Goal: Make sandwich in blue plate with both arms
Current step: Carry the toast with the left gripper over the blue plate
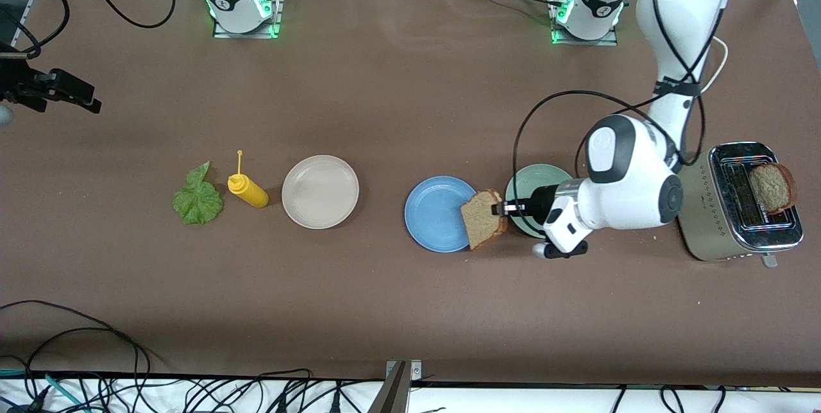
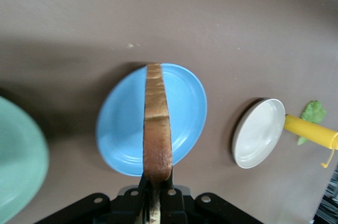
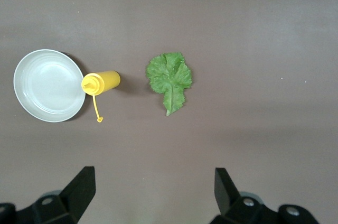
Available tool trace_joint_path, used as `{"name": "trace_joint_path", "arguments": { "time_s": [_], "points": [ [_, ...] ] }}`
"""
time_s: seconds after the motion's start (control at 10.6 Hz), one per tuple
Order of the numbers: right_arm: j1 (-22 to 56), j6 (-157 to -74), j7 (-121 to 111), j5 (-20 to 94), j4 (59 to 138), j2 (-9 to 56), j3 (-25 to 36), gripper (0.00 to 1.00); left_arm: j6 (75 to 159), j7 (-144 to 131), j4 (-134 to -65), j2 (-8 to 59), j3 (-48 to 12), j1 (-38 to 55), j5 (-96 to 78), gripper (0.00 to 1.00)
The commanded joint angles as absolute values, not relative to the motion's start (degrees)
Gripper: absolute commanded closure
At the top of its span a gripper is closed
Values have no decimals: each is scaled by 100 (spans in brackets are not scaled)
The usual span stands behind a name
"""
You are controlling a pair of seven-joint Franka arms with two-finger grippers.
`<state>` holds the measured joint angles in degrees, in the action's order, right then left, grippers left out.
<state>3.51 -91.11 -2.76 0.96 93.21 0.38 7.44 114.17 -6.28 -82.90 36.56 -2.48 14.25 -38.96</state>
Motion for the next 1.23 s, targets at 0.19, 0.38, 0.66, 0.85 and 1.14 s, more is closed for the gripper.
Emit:
{"name": "trace_joint_path", "arguments": {
  "time_s": [0.19,0.38,0.66,0.85,1.14],
  "points": [
    [369,-9009,-308,141,9229,44,765,0,11496,-703,-8139,4043,-141,2082,-4491,100],
    [387,-9018,-281,141,9229,53,756,0,11959,-851,-8147,4200,-123,2450,-4728,100],
    [387,-9026,-264,176,9237,62,756,0,12129,-783,-8147,4333,-114,2505,-4667,100],
    [395,-9026,-246,184,9229,114,747,0,12129,-591,-8147,4342,-79,2418,-4667,100],
    [422,-9026,-246,150,9229,158,703,0,12129,-229,-8147,4385,-18,2303,-4676,100]
  ]
}}
